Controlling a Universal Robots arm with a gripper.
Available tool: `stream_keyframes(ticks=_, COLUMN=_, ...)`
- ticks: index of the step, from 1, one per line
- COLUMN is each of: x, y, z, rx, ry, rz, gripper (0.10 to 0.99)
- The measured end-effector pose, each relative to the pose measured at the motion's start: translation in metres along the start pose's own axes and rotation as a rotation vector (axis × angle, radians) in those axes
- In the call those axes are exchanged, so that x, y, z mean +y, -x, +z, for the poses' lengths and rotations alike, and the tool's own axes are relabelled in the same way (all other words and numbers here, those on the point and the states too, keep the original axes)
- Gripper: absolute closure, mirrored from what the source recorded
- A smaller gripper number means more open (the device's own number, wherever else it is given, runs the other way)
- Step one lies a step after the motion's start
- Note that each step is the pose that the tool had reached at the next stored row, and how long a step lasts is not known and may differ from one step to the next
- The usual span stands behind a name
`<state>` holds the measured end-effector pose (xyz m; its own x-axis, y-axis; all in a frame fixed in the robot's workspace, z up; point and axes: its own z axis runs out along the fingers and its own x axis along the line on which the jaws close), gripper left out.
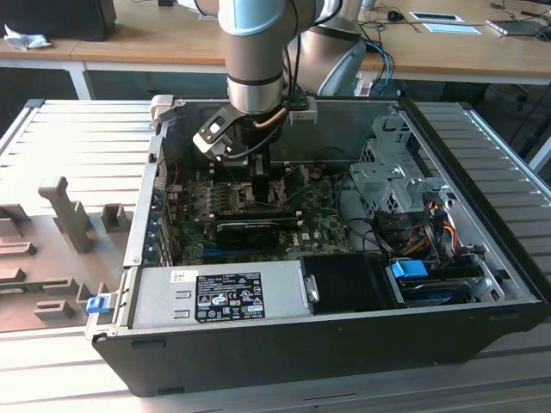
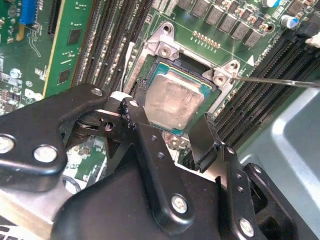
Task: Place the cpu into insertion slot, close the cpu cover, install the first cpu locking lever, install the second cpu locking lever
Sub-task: 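Place the cpu into insertion slot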
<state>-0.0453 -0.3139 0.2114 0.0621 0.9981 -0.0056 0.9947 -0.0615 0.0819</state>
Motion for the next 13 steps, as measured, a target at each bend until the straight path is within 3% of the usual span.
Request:
stream_keyframes(ticks=4, x=0.0000, y=0.0000, z=-0.0003, rx=0.0002, ry=-0.001, rz=-0.016, gripper=0.624)
stream_keyframes(ticks=5, x=0.0001, y=0.0000, z=-0.0003, rx=0.0009, ry=-0.001, rz=-0.026, gripper=0.624)
stream_keyframes(ticks=6, x=0.0001, y=0.0000, z=-0.0003, rx=0.0017, ry=-0.001, rz=-0.036, gripper=0.745)
stream_keyframes(ticks=7, x=0.0001, y=0.0000, z=-0.0004, rx=0.0030, ry=-0.001, rz=-0.052, gripper=0.804)
stream_keyframes(ticks=8, x=0.0001, y=0.0000, z=-0.0005, rx=0.0034, ry=0.000, rz=-0.057, gripper=0.804)
stream_keyframes(ticks=9, x=0.0001, y=0.0001, z=-0.0009, rx=0.0033, ry=-0.001, rz=-0.059, gripper=0.863)
stream_keyframes(ticks=10, x=0.0002, y=0.0000, z=-0.0016, rx=0.0034, ry=-0.001, rz=-0.059, gripper=0.980)
stream_keyframes(ticks=13, x=0.0004, y=0.0000, z=-0.0047, rx=0.0036, ry=0.000, rz=-0.059, gripper=0.980)
